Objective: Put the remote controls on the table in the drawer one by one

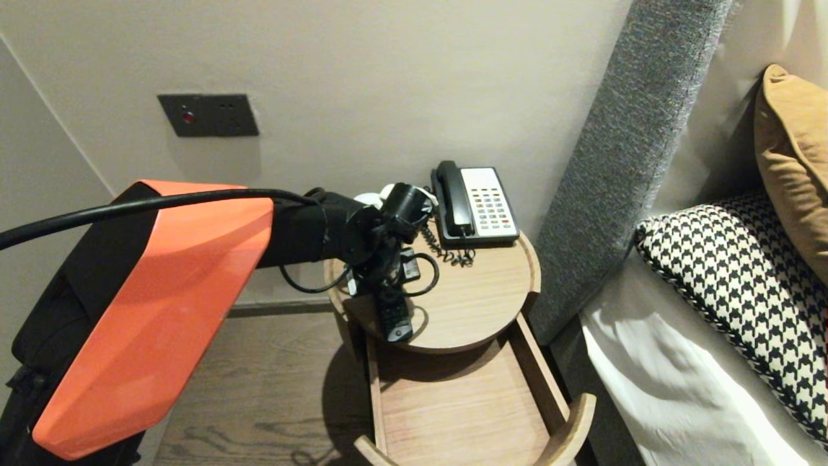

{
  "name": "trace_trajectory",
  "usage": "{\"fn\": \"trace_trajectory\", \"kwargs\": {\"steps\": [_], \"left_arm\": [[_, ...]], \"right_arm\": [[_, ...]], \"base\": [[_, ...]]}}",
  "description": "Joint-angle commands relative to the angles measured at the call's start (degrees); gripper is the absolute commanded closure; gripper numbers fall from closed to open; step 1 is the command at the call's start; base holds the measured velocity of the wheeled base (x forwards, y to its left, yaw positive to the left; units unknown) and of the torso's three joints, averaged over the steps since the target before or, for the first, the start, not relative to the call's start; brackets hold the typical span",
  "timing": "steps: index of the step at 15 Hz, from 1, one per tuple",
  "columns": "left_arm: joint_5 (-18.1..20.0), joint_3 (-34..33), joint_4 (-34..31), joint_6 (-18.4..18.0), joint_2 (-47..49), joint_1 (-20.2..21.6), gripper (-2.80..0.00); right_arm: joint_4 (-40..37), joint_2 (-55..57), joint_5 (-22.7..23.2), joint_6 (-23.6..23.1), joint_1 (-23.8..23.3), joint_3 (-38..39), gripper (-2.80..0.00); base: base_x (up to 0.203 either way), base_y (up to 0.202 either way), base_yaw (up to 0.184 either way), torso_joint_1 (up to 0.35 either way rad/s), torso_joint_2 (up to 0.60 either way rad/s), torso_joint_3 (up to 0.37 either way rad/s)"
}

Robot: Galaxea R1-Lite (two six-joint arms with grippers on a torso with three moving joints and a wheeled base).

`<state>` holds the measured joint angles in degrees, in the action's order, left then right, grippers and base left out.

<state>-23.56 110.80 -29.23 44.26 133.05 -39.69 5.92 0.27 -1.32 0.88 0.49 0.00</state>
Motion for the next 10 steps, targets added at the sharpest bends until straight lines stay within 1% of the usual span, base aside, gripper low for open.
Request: {"fn": "trace_trajectory", "kwargs": {"steps": [1,5,10], "left_arm": [[-0.08,-0.06,-0.3,-0.03,-0.25,0.06,0.0],[0.09,-0.18,-1.04,-0.42,-4.79,-0.18,0.0],[1.97,-0.48,-6.3,-0.73,-12.31,-1.06,0.0]], "right_arm": [[0.05,0.08,0.0,0.0,0.04,2.29,0.0],[0.05,0.08,0.0,0.0,0.04,2.29,0.0],[0.05,0.08,0.0,0.0,0.04,2.29,0.0]], "base": [[0.0,0.0,0.0,0.0,0.0,0.0],[0.0,0.0,0.0,0.0,0.0,0.0],[0.0,0.0,0.0,0.0,0.0,0.0]]}}
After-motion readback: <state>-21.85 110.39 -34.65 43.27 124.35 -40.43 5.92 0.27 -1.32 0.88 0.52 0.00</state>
